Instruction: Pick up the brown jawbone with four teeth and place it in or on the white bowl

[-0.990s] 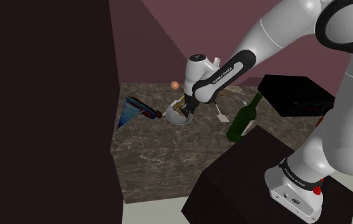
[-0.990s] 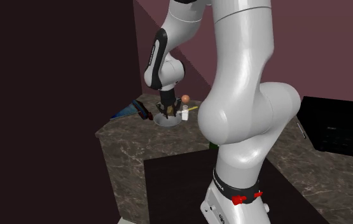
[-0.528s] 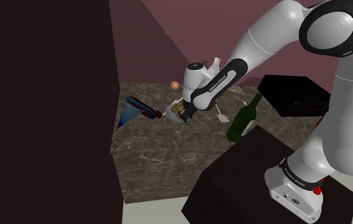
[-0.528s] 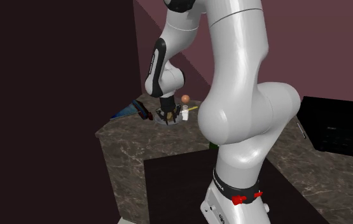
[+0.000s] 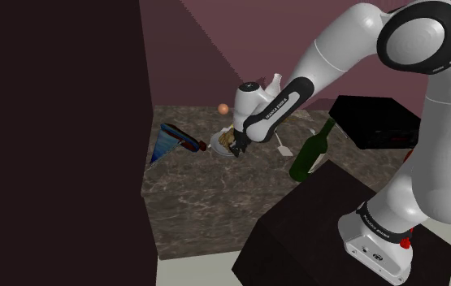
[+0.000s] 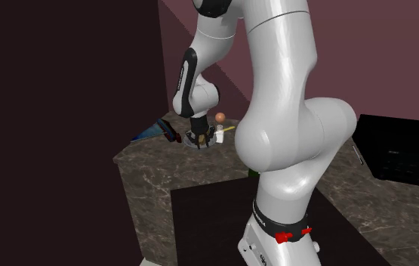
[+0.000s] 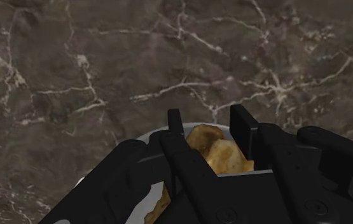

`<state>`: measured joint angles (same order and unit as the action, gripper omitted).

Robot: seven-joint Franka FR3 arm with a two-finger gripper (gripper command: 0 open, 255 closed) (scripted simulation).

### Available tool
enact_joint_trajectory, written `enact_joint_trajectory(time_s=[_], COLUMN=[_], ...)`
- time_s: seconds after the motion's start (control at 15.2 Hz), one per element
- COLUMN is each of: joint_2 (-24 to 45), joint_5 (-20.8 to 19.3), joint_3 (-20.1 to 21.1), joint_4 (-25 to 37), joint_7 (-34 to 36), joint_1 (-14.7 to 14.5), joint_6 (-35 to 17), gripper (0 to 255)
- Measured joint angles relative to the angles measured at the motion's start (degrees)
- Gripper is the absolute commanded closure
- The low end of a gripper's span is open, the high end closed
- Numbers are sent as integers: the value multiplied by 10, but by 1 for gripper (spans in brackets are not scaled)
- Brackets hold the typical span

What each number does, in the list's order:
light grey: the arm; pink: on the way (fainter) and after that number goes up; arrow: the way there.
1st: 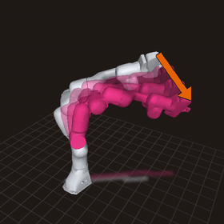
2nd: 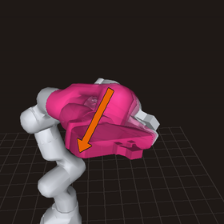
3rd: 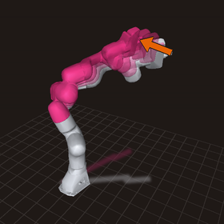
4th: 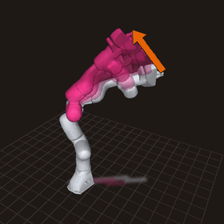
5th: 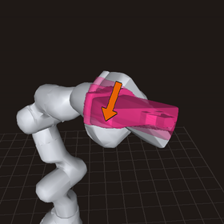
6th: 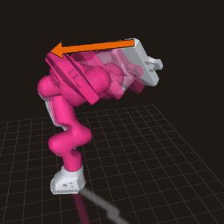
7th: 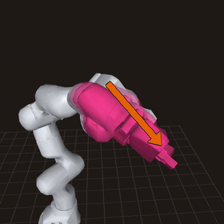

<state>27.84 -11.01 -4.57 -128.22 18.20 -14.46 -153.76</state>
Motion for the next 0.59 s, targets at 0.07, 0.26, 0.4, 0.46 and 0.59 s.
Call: enact_joint_trajectory(time_s=[0.07,0.26,0.4,0.46,0.59], joint_2=[0,2,2,2,-21], joint_5=[0,0,0,0,2], joint_3=[0,0,0,0,2], joint_4=[0,1,1,1,-4], joint_7=[0,0,0,0,-3], joint_1=[0,0,0,0,1], joint_6=[0,-1,-1,-1,17], gripper=[0,0,0,0,0])
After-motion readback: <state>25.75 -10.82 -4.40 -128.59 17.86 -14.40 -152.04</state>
